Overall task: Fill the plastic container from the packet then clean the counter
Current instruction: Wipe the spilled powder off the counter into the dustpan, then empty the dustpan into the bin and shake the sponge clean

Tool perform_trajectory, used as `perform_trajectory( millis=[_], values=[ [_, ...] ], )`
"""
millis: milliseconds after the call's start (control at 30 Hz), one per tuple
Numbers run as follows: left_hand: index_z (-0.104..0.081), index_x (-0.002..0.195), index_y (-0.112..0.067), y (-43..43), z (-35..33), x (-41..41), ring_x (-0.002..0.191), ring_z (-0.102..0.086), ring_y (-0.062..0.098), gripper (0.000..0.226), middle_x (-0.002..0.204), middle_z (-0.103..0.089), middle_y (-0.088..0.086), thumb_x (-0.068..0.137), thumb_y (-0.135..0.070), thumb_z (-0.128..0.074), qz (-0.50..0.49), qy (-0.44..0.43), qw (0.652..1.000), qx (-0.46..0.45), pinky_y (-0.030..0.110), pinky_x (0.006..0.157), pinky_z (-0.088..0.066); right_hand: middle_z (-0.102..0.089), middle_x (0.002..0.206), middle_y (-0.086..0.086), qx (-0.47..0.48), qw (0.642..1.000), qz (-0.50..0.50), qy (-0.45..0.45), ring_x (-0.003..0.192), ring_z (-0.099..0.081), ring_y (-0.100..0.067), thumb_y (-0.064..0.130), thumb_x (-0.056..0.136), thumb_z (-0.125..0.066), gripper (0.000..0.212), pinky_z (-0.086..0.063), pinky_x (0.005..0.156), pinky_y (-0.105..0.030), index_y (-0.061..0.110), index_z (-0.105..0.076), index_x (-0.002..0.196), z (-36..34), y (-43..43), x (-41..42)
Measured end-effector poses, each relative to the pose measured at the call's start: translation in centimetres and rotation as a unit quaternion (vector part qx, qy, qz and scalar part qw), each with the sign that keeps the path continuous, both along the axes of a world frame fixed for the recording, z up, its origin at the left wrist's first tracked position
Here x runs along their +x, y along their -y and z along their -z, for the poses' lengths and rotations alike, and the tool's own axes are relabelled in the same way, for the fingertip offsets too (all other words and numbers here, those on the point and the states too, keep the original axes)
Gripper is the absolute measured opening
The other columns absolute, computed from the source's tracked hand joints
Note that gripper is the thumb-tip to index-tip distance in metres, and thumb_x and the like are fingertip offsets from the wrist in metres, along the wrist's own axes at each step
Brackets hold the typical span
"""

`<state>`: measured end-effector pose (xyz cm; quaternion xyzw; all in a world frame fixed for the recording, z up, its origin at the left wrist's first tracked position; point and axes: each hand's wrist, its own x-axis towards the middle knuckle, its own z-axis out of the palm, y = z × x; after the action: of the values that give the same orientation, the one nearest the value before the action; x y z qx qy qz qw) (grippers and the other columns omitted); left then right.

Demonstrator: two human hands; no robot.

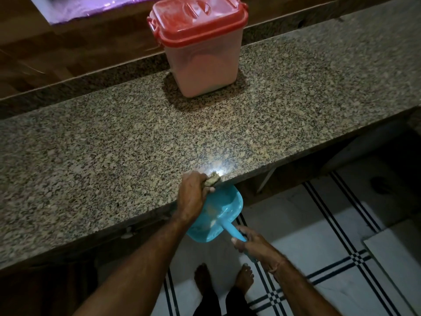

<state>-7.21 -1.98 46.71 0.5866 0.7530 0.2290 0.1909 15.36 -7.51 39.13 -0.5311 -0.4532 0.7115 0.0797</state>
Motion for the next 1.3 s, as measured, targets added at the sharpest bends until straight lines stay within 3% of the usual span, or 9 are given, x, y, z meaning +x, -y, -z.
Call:
perform_trajectory(
  millis=[200, 300, 433, 533, 600, 733, 900, 1067, 1300],
  values=[
    [-0.067, 0.09, -0.015, 4.9, 1.1, -1.3, 0.086, -0.05, 0.01, 0.01, 0.089, -0.055, -0.004, 0.09, -0.018, -0.076, -0.005, 0.008, 1.0, -0.007, 0.018, 0.069, -0.044, -0.057, 0.095, -0.003, 0.007, 0.999, -0.048, 0.012, 0.081, -0.054, -0.009, 0.011, 0.101, -0.061, 0.031, -0.049, 0.063, -0.012, 0.012, -0.059, 0.132, -1.6, 0.3, -0.8],
    [-0.074, 0.088, -0.015, 7.6, 1.0, -3.2, 0.076, -0.058, 0.005, 0.007, 0.084, -0.06, -0.004, 0.083, -0.016, -0.079, -0.088, 0.066, 0.993, -0.038, 0.01, 0.059, -0.036, -0.057, 0.095, -0.003, 0.014, 0.995, -0.095, 0.016, 0.082, -0.053, -0.011, 0.013, 0.101, -0.06, 0.03, -0.049, 0.067, -0.016, 0.016, -0.06, 0.131, -1.9, 0.4, -1.3],
    [-0.075, 0.087, -0.018, 12.2, 1.7, -5.8, 0.076, -0.055, 0.018, 0.015, 0.084, -0.062, 0.003, 0.08, -0.03, -0.081, -0.246, 0.09, 0.963, -0.064, 0.029, 0.062, -0.032, -0.06, 0.092, -0.003, 0.023, 0.986, -0.164, 0.011, 0.079, -0.054, -0.011, 0.02, 0.098, -0.065, 0.025, -0.048, 0.071, -0.025, 0.021, -0.064, 0.123, -1.9, 1.0, -2.9],
    [-0.068, 0.077, -0.02, 17.7, 2.4, -6.3, 0.07, -0.056, 0.018, 0.017, 0.076, -0.064, 0.008, 0.077, -0.032, -0.081, -0.357, 0.148, 0.921, -0.045, 0.03, 0.06, -0.033, -0.061, 0.085, -0.001, 0.047, 0.965, -0.258, 0.004, 0.074, -0.055, -0.01, 0.021, 0.096, -0.067, 0.023, -0.047, 0.072, -0.03, 0.02, -0.068, 0.119, -1.6, 2.2, -4.7],
    [-0.067, 0.076, -0.016, 21.8, 3.5, -6.3, 0.067, -0.06, 0.018, 0.028, 0.073, -0.068, 0.007, 0.074, -0.042, -0.077, -0.431, 0.199, 0.88, -0.023, 0.034, 0.059, -0.045, -0.062, 0.083, 0.002, 0.053, 0.949, -0.311, -0.003, 0.074, -0.056, -0.01, 0.02, 0.096, -0.066, 0.02, -0.048, 0.07, -0.028, 0.023, -0.07, 0.116, -1.7, 3.2, -6.0],
    [-0.072, 0.097, -0.011, 31.8, 4.0, -5.7, 0.083, -0.067, 0.026, 0.024, 0.087, -0.071, 0.005, 0.086, -0.031, -0.08, -0.603, 0.256, 0.756, -0.009, 0.03, 0.07, -0.051, -0.061, 0.087, 0.0, 0.044, 0.907, -0.419, 0.004, 0.075, -0.055, -0.009, 0.023, 0.102, -0.061, 0.018, -0.046, 0.059, -0.015, 0.021, -0.066, 0.119, -3.0, 7.2, -9.6],
    [-0.069, 0.096, -0.005, 44.6, 5.0, -4.9, 0.089, -0.069, 0.03, 0.023, 0.091, -0.07, 0.01, 0.09, -0.026, -0.078, -0.709, 0.274, 0.65, 0.025, 0.031, 0.071, -0.051, -0.06, 0.081, -0.001, 0.064, 0.843, -0.534, 0.024, 0.068, -0.053, -0.008, 0.027, 0.102, -0.062, 0.006, -0.045, 0.054, -0.013, 0.023, -0.065, 0.1, -3.3, 15.1, -14.8],
    [-0.07, 0.114, -0.002, 55.6, 7.1, -3.9, 0.101, -0.07, 0.031, 0.034, 0.109, -0.074, 0.016, 0.087, -0.021, -0.079, -0.769, 0.278, 0.574, 0.036, 0.041, 0.089, -0.057, -0.061, 0.089, -0.003, 0.072, 0.784, -0.616, 0.032, 0.075, -0.054, -0.009, 0.027, 0.103, -0.059, 0.012, -0.049, 0.065, -0.021, 0.023, -0.063, 0.114, -2.3, 24.7, -19.3],
    [-0.069, 0.113, -0.002, 65.9, 12.8, -6.5, 0.096, -0.065, 0.026, 0.037, 0.105, -0.071, 0.009, 0.089, -0.029, -0.078, -0.808, 0.314, 0.497, 0.05, 0.024, 0.075, -0.041, -0.051, 0.074, 0.0, 0.04, 0.775, -0.621, 0.107, 0.051, -0.043, -0.005, 0.021, 0.104, -0.056, 0.013, -0.038, 0.045, -0.018, 0.011, -0.062, 0.11, 5.7, 36.4, -24.9]
  ],
)
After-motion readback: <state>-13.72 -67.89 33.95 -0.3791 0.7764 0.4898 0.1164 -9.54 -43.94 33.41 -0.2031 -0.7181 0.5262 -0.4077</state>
